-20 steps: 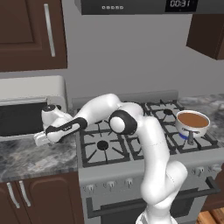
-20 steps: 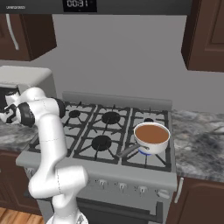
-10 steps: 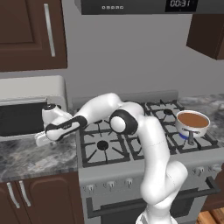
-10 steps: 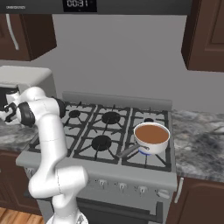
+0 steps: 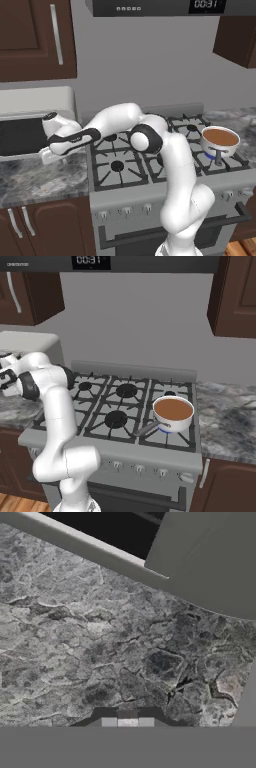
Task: Pick up the sugar cube(s) and place them in the saucepan with hot chocolate.
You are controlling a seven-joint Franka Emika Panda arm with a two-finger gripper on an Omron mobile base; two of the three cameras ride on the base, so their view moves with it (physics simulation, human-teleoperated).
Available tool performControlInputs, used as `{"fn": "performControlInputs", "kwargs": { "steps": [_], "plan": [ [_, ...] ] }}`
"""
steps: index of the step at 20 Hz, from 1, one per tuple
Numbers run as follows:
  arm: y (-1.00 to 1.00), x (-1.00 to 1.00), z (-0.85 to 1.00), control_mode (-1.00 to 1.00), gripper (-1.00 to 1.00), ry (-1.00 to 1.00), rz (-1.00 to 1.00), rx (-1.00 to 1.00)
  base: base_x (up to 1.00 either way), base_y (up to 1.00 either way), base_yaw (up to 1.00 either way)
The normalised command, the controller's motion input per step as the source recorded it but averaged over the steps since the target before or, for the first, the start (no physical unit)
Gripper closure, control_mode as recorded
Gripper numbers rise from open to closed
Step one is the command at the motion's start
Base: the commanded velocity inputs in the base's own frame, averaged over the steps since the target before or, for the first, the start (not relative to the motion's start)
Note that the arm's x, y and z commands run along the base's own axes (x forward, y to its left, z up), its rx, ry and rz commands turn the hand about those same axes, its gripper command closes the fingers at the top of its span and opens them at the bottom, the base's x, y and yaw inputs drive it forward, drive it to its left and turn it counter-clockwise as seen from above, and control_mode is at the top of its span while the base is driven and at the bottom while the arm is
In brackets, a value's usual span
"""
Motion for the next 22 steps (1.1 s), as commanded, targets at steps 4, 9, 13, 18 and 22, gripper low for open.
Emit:
{"fn": "performControlInputs", "kwargs": {
  "steps": [4,9,13,18,22],
  "plan": [
    [-0.56,-0.55,0.74,-1.0,1.0,-0.16,-0.12,0.08,0.0,0.0,0.0],
    [-0.76,-0.55,0.61,-1.0,1.0,-0.11,-0.11,0.07,0.0,0.0,0.0],
    [-1.0,-0.34,0.25,-1.0,1.0,-0.07,-0.11,0.02,0.0,0.0,0.0],
    [-1.0,-0.25,0.37,-1.0,1.0,-0.04,-0.13,0.03,0.0,0.0,0.0],
    [-1.0,-0.02,0.37,-1.0,1.0,-0.02,-0.04,0.0,0.0,0.0,0.0]
  ]
}}
